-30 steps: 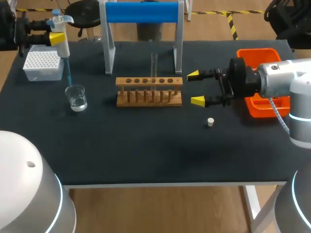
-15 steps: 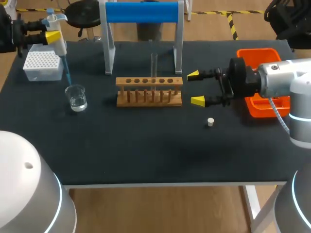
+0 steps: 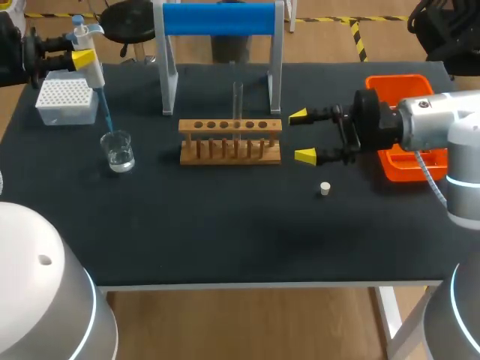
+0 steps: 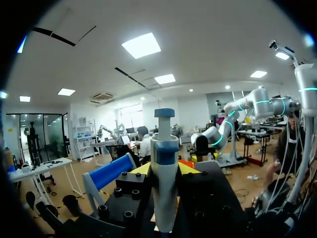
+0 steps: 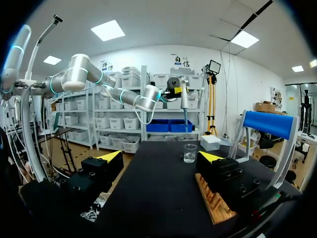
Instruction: Invert the test tube, pick up the pipette, mount the tip to pipette, aspirate from beaker and dispense into the tube, eject the tip, return the pipette, and cap with the stopper.
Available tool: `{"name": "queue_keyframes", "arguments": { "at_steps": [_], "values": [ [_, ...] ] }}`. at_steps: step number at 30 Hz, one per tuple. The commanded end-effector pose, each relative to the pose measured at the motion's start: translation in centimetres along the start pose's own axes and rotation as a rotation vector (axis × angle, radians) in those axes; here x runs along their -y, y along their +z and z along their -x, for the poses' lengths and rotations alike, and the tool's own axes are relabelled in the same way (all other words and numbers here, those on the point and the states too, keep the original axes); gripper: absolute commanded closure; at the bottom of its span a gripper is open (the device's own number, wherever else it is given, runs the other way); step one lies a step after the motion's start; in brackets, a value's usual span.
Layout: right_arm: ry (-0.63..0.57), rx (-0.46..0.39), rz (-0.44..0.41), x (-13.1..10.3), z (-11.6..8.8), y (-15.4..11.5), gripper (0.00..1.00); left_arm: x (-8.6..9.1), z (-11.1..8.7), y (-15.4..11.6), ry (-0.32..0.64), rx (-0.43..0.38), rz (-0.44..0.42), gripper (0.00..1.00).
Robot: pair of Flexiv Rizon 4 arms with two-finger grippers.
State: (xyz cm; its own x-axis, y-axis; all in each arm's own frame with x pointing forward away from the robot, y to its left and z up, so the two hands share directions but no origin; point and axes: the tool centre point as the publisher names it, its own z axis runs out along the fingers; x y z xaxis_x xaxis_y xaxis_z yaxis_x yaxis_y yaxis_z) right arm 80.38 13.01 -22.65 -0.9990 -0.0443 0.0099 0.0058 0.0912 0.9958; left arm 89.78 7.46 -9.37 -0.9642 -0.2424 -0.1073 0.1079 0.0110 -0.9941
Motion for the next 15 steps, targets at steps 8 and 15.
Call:
{"name": "queue_keyframes", "arguments": {
  "at_steps": [8, 15],
  "values": [
    [0.0, -0.001, -0.002, -0.05, -0.04, -0.06, 0.0, -0.66, 0.84, 0.29, -0.044, 0.007, -0.002, 1.0],
    [0.0, -0.001, -0.002, -0.05, -0.04, -0.06, 0.0, -0.8, 1.11, 0.49, -0.054, 0.006, 0.003, 1.0]
  ]
}}
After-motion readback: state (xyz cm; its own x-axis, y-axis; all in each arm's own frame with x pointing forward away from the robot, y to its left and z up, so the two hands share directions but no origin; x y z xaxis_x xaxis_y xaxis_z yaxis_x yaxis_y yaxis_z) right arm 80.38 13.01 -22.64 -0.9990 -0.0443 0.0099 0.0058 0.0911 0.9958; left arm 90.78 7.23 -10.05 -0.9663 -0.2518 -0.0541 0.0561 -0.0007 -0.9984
